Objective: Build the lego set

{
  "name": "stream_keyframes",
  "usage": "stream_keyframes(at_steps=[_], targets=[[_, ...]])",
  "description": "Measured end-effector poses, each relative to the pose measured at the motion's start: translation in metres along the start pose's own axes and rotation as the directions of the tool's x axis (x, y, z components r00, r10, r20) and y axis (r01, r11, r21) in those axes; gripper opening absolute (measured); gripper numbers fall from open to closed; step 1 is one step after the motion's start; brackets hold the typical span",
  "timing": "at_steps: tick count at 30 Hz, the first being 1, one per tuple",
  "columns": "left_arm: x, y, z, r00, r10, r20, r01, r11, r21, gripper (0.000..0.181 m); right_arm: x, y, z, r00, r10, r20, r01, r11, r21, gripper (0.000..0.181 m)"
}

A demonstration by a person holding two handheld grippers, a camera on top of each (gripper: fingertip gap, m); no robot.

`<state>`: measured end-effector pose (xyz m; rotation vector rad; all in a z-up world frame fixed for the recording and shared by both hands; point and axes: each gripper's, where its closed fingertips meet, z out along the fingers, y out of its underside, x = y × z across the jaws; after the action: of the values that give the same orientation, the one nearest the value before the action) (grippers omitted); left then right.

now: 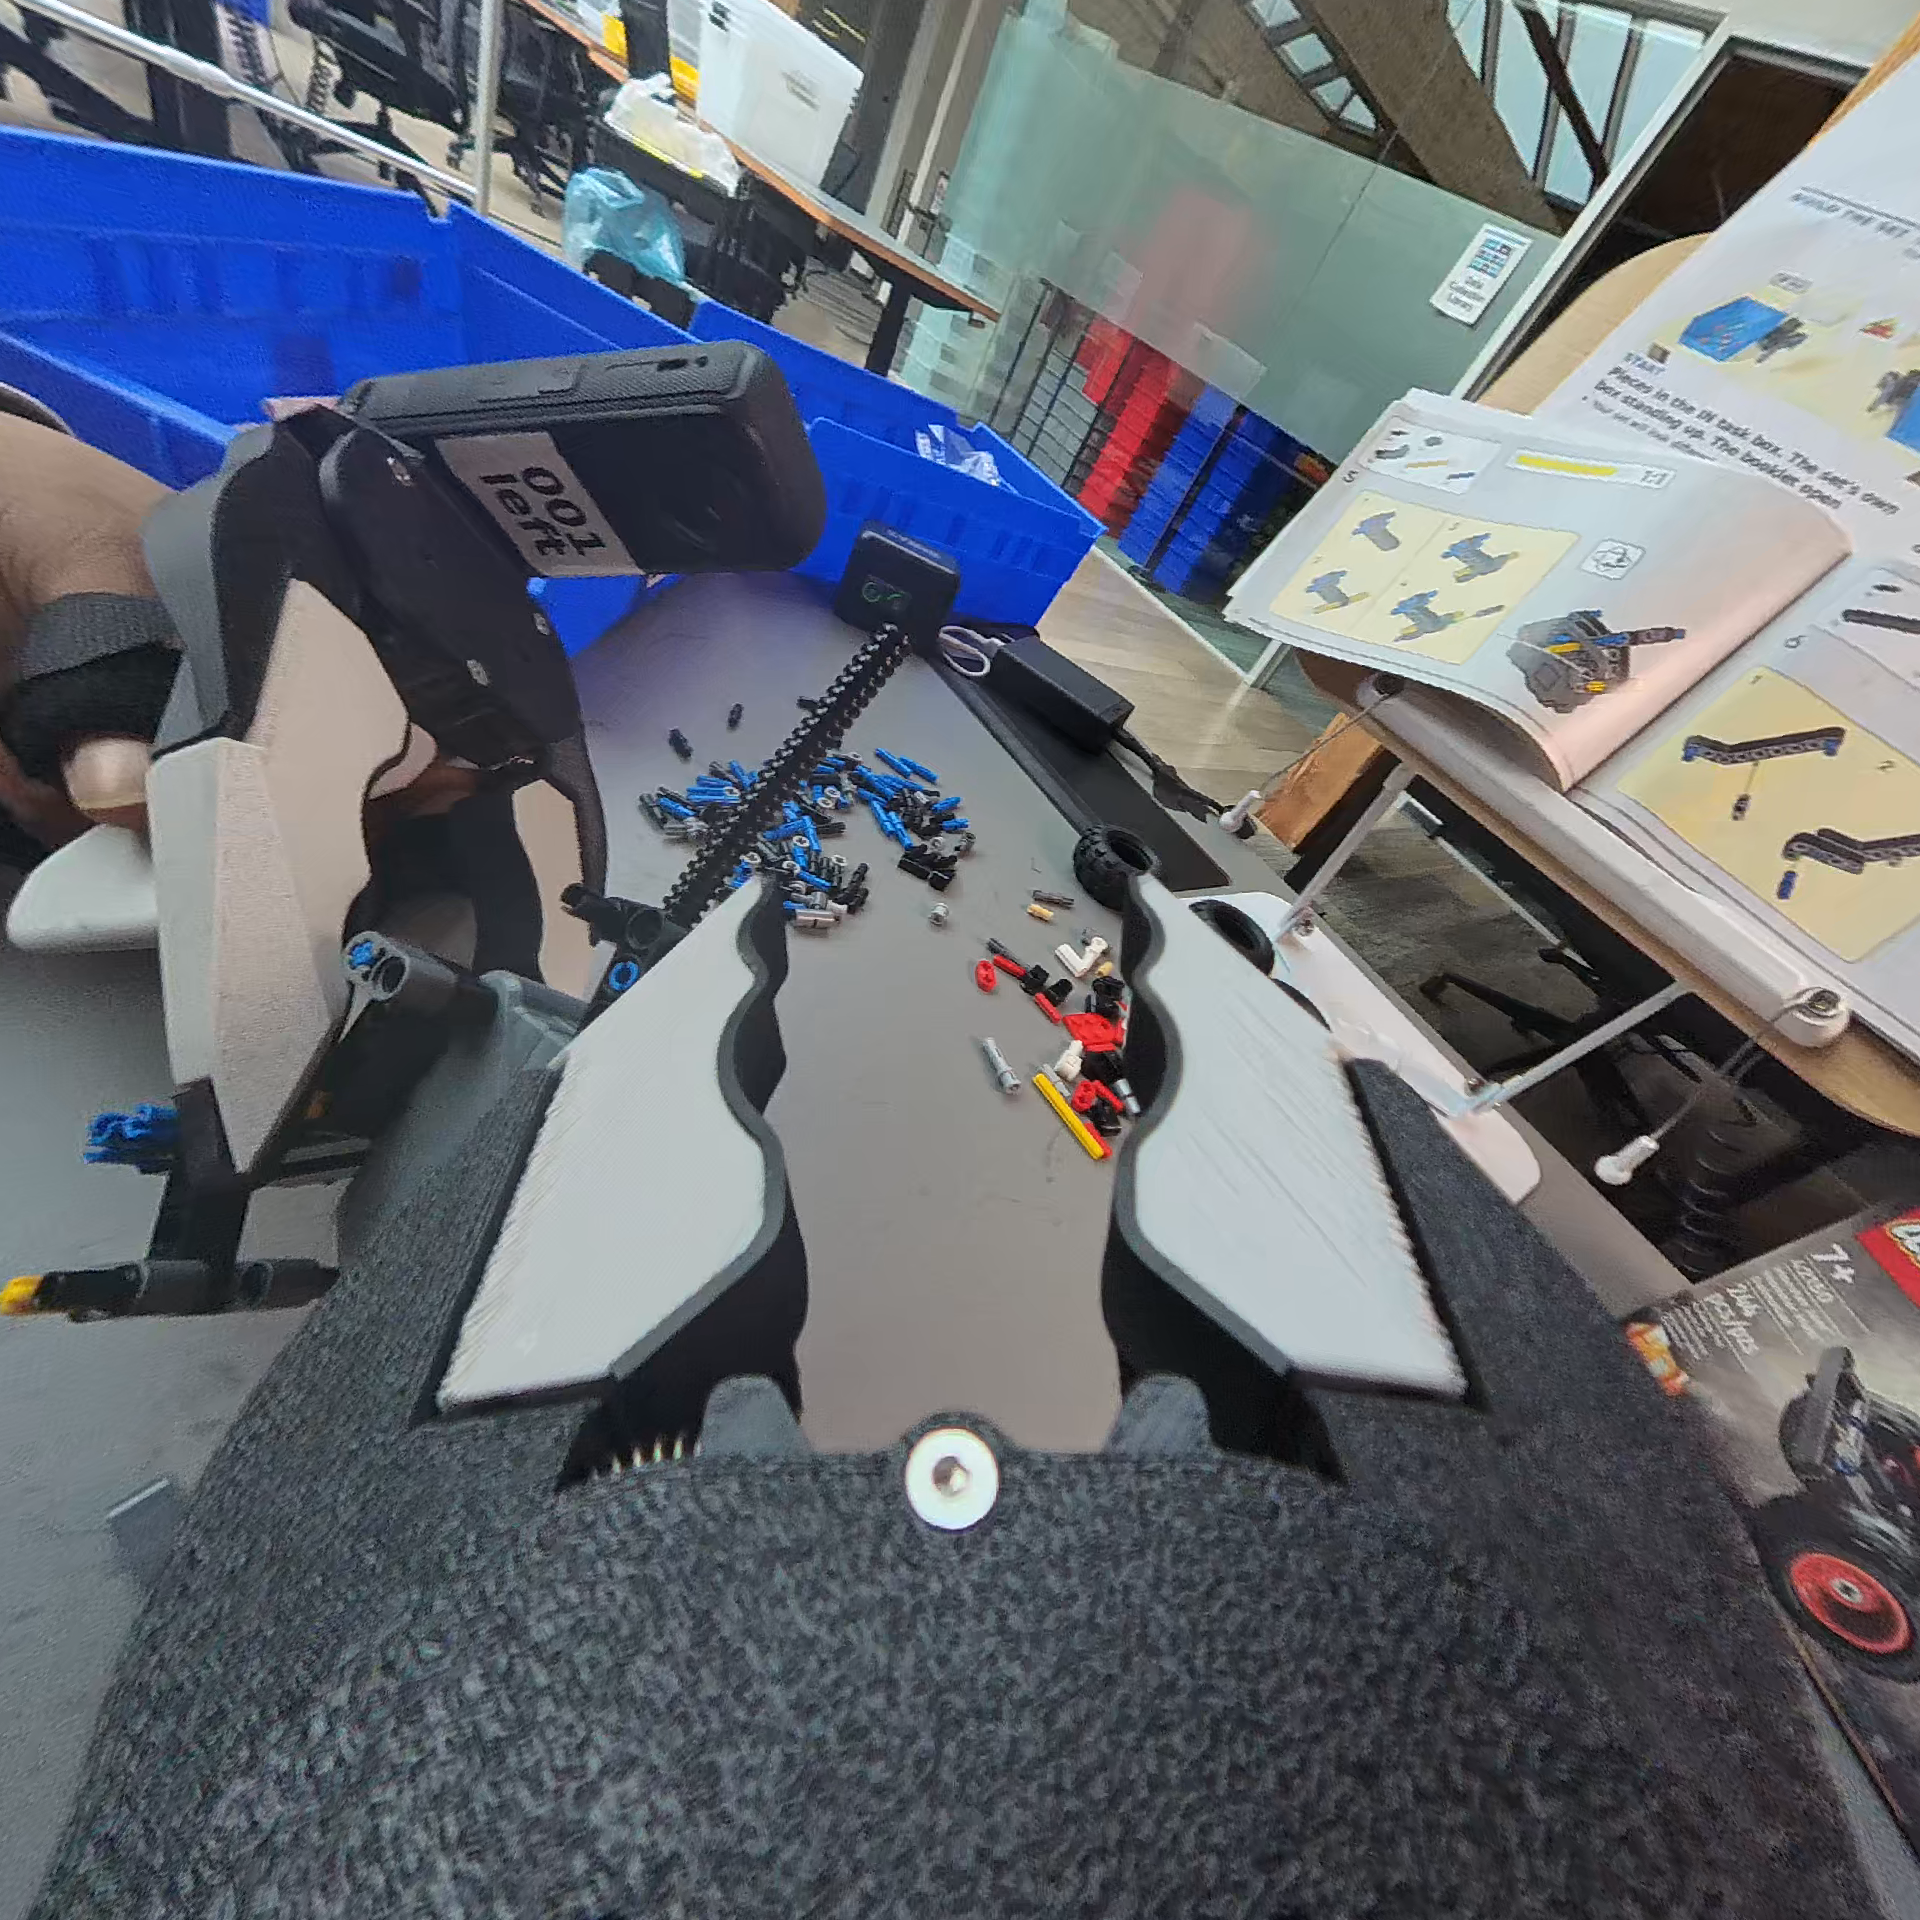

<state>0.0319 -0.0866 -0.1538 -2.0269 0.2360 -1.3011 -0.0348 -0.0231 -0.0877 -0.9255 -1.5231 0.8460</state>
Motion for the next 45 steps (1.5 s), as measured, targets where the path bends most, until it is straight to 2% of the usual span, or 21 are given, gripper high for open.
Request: stream_keyframes(at_steps=[3, 5, 8, 11, 15, 22, 30, 38, 41, 45], targets=[[0.002, -0.001, -0.001, 1.0, 0.008, -0.003, -0.008, 1.0, 0.008, 0.047, -0.016, -0.003, -0.003, 0.993, 0.029, 0.113, -0.032, 0.999, 0.033, 0.035], [0.002, -0.003, -0.003, 1.0, 0.011, -0.003, -0.01, 1.0, 0.016, 0.047, -0.017, -0.001, -0.005, 0.983, 0.093, 0.157, -0.099, 0.995, 0.025, 0.033], [0.006, -0.005, -0.005, 0.999, 0.038, -0.016, -0.037, 0.999, 0.026, 0.047, -0.026, -0.007, -0.013, 0.944, 0.157, 0.29, -0.179, 0.983, 0.051, 0.017], [0.009, -0.003, -0.005, 0.998, 0.065, -0.022, -0.065, 0.998, 0.013, 0.046, -0.029, -0.009, -0.023, 0.923, 0.146, 0.357, -0.184, 0.98, 0.075, 0.013], [0.012, -0.002, -0.004, 0.997, 0.063, -0.052, -0.063, 0.998, -0.001, 0.046, -0.025, -0.008, -0.027, 0.919, 0.126, 0.374, -0.162, 0.985, 0.064, 0.02], [0.018, -0.006, -0.003, 0.973, -0.087, -0.213, 0.088, 0.996, -0.005, 0.046, -0.032, -0.006, -0.019, 0.883, 0.211, 0.419, -0.242, 0.97, 0.022, 0.0], [0.028, -0.011, -0.005, 0.963, -0.083, -0.258, 0.091, 0.996, 0.021, 0.046, -0.026, -0.012, -0.025, 0.842, 0.305, 0.444, -0.354, 0.935, 0.028, 0.008], [0.023, -0.009, -0.011, 0.978, -0.052, -0.201, 0.056, 0.998, 0.018, 0.046, -0.02, -0.009, -0.032, 0.8, 0.349, 0.489, -0.404, 0.915, 0.007, 0.012], [0.008, -0.003, -0.014, 0.997, 0.013, -0.081, -0.018, 0.998, -0.057, 0.046, -0.028, 0.0, -0.034, 0.824, 0.274, 0.497, -0.299, 0.954, -0.03, 0.006], [-0.011, 0.0, -0.02, 0.995, 0.085, 0.045, -0.072, 0.969, -0.236, 0.046, -0.033, 0.02, -0.036, 0.859, 0.157, 0.487, -0.117, 0.987, -0.11, 0.003]])
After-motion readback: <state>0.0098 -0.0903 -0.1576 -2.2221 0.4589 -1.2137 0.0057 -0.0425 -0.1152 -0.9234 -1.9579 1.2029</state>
